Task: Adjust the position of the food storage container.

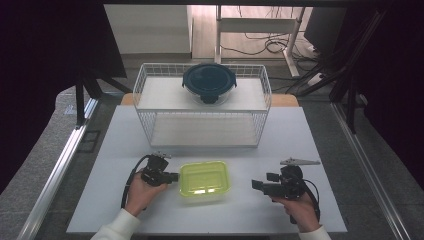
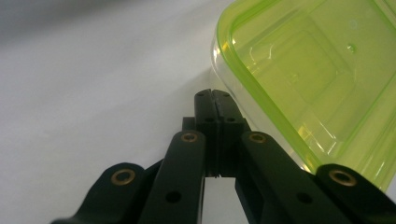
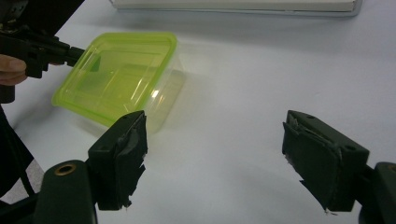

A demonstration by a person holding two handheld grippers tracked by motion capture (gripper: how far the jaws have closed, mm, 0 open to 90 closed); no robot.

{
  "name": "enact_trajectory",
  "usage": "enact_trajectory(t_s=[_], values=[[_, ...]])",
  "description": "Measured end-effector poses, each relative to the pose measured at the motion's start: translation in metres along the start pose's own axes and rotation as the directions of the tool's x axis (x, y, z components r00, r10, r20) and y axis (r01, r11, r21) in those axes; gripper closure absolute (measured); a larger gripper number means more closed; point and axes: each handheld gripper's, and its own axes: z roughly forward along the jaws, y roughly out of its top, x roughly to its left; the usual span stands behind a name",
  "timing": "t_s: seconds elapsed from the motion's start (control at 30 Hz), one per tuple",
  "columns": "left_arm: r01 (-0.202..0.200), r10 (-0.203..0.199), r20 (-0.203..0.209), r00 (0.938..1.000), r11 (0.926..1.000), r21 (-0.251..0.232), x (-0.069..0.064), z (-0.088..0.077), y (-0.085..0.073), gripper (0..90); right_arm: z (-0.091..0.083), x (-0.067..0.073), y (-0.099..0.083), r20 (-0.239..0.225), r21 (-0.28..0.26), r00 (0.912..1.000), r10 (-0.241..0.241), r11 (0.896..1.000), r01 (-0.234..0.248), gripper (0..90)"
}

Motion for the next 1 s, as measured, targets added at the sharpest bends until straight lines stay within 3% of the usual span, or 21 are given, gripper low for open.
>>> enact_trajectory(t_s=[0.17, 0.27, 0.37, 0.5, 0.6, 0.8, 0.83, 0.9, 0.93, 0.97, 1.0], values=[[-0.019, 0.018, 0.005, 0.9998, 0.9998, 0.008, -0.004, 0.004, 0.004, 89.7, 0.001, 0.001, 0.000, -0.003, 0.004, 1.0000, -0.003, 1.000, 0.003, 22.1], [0.008, -0.008, 0.007, 0.9999, 0.9999, -0.014, -0.004, 0.007, 0.007, 89.7, 0.001, 0.001, 0.000, -0.002, 0.005, 1.0000, -0.004, 1.000, 0.004, 22.1], [-0.009, 0.009, 0.007, 0.9999, 0.9999, -0.009, -0.002, 0.008, 0.009, 89.7, 0.001, 0.000, -0.001, 0.000, 0.008, 1.0000, -0.004, 1.000, 0.004, 22.1], [-0.001, 0.001, -0.002, 1.0000, 0.9999, -0.016, -0.001, 0.008, 0.008, 89.7, 0.001, 0.001, -0.001, 0.001, 0.002, 1.0000, -0.002, 1.000, 0.002, 22.1], [-0.017, 0.017, -0.014, 0.9998, 0.9998, -0.014, 0.003, 0.001, 0.005, 89.7, 0.001, 0.001, -0.001, 0.003, -0.001, 1.0000, -0.003, 1.000, 0.003, 22.1], [-0.003, 0.000, -0.034, 0.9994, 0.9961, -0.088, 0.011, -0.026, -0.005, 88.9, 0.002, -0.002, 0.002, 0.016, -0.020, 0.9999, -0.003, 1.000, 0.003, 22.1], [-0.002, -0.004, -0.043, 0.9991, 0.9916, -0.129, 0.012, -0.037, -0.008, 85.3, 0.004, -0.003, 0.003, 0.020, -0.024, 0.9998, -0.006, 1.000, 0.007, 22.1], [0.006, -0.013, -0.046, 0.9989, 0.9878, -0.156, 0.012, -0.043, -0.009, 80.8, 0.005, -0.003, 0.004, 0.023, -0.023, 0.9997, -0.007, 1.000, 0.007, 22.1], [0.022, -0.029, -0.035, 0.9990, 0.9802, -0.197, 0.010, -0.052, -0.012, 61.7, 0.008, -0.001, 0.005, 0.021, -0.020, 0.9997, -0.013, 1.000, 0.013, 22.1], [0.022, -0.029, -0.035, 0.9990, 0.9802, -0.197, 0.010, -0.052, -0.012, 54.3, 0.008, -0.001, 0.005, 0.021, -0.020, 0.9997, -0.013, 1.000, 0.013, 22.1], [0.026, -0.029, -0.013, 0.9995, 0.9775, -0.209, 0.009, -0.056, -0.012, 54.3, 0.008, -0.001, 0.006, 0.021, -0.020, 0.9996, -0.019, 1.000, 0.019, 22.1]])
